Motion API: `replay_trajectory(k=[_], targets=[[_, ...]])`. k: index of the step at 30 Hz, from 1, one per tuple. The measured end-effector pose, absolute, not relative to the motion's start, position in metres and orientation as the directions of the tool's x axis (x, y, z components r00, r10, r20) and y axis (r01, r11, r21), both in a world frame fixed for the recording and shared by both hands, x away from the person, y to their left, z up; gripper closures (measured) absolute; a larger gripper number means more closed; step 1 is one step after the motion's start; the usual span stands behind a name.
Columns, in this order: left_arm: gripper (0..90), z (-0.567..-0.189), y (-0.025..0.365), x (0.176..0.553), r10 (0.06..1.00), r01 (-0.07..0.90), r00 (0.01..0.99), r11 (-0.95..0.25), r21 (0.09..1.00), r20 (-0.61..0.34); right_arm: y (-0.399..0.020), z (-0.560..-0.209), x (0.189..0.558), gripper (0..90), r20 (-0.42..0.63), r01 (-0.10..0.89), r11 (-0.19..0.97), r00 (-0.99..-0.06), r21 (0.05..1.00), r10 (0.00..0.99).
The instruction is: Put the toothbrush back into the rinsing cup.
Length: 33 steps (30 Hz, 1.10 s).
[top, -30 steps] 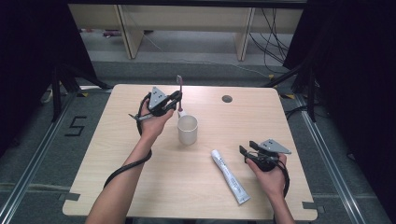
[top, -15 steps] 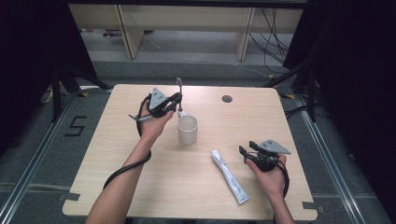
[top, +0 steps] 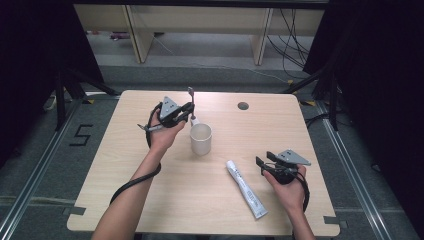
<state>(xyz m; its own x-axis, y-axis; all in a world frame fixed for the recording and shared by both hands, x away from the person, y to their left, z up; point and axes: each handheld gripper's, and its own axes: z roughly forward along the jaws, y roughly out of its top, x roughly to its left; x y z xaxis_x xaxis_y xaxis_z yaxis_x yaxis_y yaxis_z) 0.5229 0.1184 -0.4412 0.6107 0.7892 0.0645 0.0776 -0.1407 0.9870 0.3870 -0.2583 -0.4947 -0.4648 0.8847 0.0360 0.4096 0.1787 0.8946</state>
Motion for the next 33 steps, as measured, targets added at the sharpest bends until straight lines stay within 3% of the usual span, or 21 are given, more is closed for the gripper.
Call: replay_trajectory(k=[5, 7, 11, 13, 14, 21, 22, 25, 26, 33], targets=[[79.5, -0.445, 0.119, 0.523, 0.788, 0.094, 0.612, -0.147, 0.985, 0.06, -0.258, -0.494, 0.387, 49.0, 0.04, 0.412, 0.176, -0.465, 0.894, 0.885], [79.6, -0.446, 0.118, 0.523, 0.787, 0.096, 0.614, -0.148, 0.984, 0.058, -0.255, -0.494, 0.384, 49.0, 0.093, 0.454, 0.137, -0.449, 0.881, 0.889], [79.5, -0.446, 0.119, 0.523, 0.787, 0.104, 0.614, -0.154, 0.983, 0.058, -0.258, -0.495, 0.387, 49.0, 0.036, 0.41, 0.178, -0.464, 0.895, 0.885], [79.5, -0.446, 0.119, 0.523, 0.787, 0.106, 0.614, -0.155, 0.982, 0.058, -0.255, -0.495, 0.384, 49.0, 0.09, 0.451, 0.139, -0.449, 0.881, 0.889], [79.6, -0.446, 0.119, 0.523, 0.786, 0.113, 0.615, -0.16, 0.981, 0.058, -0.258, -0.495, 0.386, 49.0, 0.046, 0.417, 0.172, -0.463, 0.892, 0.885], [79.6, -0.449, 0.119, 0.523, 0.788, 0.129, 0.614, -0.165, 0.978, 0.052, -0.255, -0.495, 0.384, 49.0, 0.088, 0.449, 0.139, -0.449, 0.882, 0.889], [79.5, -0.45, 0.119, 0.523, 0.788, 0.137, 0.614, -0.169, 0.976, 0.05, -0.258, -0.495, 0.387, 49.0, 0.039, 0.413, 0.176, -0.463, 0.894, 0.886], [79.6, -0.451, 0.119, 0.523, 0.788, 0.14, 0.614, -0.173, 0.975, 0.052, -0.258, -0.495, 0.387, 49.0, 0.038, 0.412, 0.177, -0.463, 0.894, 0.885], [79.5, -0.452, 0.118, 0.523, 0.788, 0.146, 0.614, -0.179, 0.973, 0.053, -0.255, -0.495, 0.384, 48.9, 0.087, 0.448, 0.14, -0.45, 0.883, 0.889], [79.5, -0.454, 0.118, 0.524, 0.786, 0.16, 0.617, -0.184, 0.97, 0.048, -0.255, -0.495, 0.384, 49.0, 0.084, 0.45, 0.146, -0.453, 0.881, 0.888]])
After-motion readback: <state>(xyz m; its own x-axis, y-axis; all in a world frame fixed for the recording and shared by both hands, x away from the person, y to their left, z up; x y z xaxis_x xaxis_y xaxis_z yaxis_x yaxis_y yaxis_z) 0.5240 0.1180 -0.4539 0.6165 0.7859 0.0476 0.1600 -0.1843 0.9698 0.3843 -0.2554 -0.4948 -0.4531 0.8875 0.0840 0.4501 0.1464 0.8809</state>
